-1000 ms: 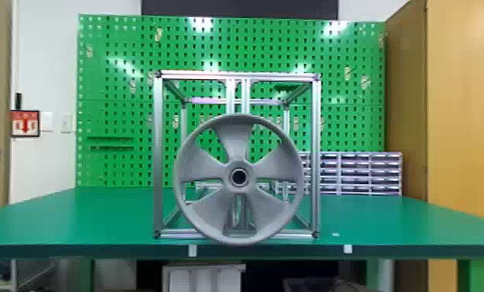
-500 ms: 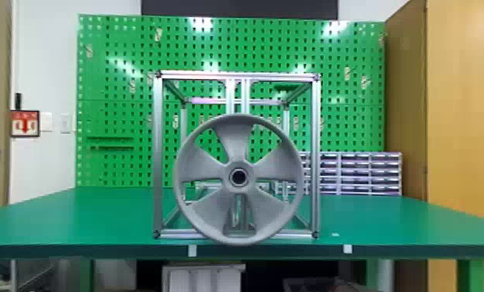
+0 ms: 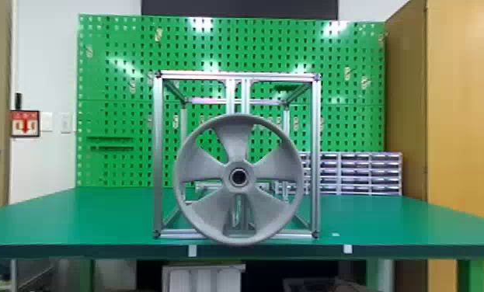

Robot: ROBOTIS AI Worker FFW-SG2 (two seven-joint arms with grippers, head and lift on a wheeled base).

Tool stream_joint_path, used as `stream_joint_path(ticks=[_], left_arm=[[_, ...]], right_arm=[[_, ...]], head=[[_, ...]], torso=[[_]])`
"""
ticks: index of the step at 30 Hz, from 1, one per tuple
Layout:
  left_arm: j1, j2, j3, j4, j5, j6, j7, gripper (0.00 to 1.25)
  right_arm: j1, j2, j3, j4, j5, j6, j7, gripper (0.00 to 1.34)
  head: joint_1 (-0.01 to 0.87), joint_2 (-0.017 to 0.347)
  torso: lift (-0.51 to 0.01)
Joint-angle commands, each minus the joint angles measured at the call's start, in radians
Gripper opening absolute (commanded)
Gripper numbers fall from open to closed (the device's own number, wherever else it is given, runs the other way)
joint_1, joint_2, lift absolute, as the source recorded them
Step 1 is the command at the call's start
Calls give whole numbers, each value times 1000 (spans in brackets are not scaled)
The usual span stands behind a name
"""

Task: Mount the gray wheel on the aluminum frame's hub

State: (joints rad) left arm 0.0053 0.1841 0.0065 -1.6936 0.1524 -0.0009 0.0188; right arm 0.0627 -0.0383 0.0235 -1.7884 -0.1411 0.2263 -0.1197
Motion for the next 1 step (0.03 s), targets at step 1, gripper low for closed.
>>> stream_joint_path(ticks=[1], left_arm=[[-2, 0, 3, 0, -2, -1, 0, 1086]], right_arm=[[-7, 1, 12, 11, 0, -1, 2, 1221]], head=[[-5, 6]], torso=[[-499]])
